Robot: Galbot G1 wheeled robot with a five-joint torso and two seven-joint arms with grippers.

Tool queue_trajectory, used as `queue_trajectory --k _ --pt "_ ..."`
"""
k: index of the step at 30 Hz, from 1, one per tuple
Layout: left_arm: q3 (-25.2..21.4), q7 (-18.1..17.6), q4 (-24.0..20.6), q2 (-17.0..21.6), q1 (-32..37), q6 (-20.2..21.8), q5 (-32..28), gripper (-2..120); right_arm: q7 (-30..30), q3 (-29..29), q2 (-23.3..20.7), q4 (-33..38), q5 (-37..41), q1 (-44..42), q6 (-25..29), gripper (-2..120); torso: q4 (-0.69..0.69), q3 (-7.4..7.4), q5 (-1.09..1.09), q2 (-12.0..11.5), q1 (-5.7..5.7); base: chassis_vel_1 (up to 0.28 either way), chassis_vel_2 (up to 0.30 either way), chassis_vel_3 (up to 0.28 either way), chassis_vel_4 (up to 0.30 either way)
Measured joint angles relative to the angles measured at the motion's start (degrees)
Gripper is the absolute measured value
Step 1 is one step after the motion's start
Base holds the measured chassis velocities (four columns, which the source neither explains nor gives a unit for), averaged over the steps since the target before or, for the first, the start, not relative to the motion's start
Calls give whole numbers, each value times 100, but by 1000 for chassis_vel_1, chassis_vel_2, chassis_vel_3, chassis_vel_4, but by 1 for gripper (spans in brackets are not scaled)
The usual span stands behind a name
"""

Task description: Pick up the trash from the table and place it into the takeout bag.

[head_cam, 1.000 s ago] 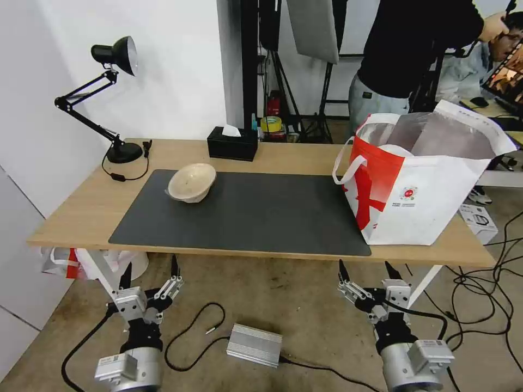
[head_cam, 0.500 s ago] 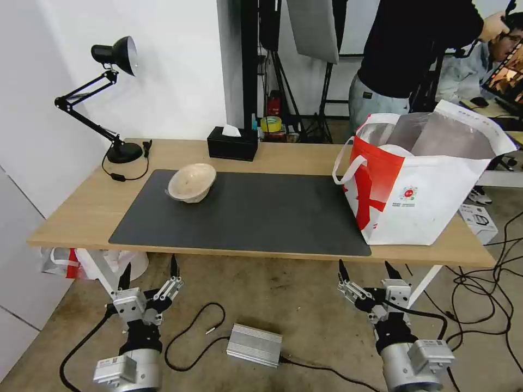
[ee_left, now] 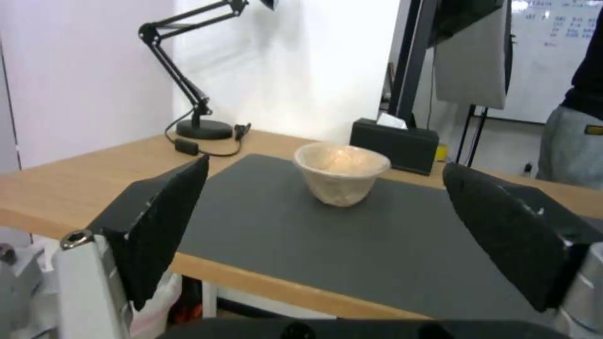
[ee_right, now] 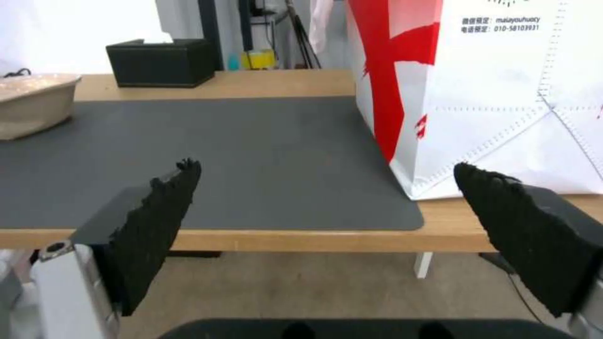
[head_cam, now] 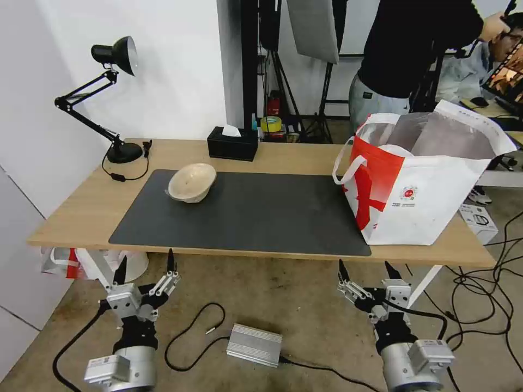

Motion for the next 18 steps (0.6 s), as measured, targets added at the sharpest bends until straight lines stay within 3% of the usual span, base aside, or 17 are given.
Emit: queue_trajectory --k 5,8,18 --pt "16 -247 -130 64 -44 183 -308 100 0 0 0 0 0 0 1 100 0 0 0 0 0 0 0 0 0" --pt "15 -690 -322 219 -115 474 -951 100 -1 0 0 0 0 0 2 100 1 0 0 0 0 0 0 0 0" --pt "-96 -1440 -729 726 -261 996 -2701 100 -2 0 0 -1 0 0 5 100 0 0 0 0 0 0 0 0 0"
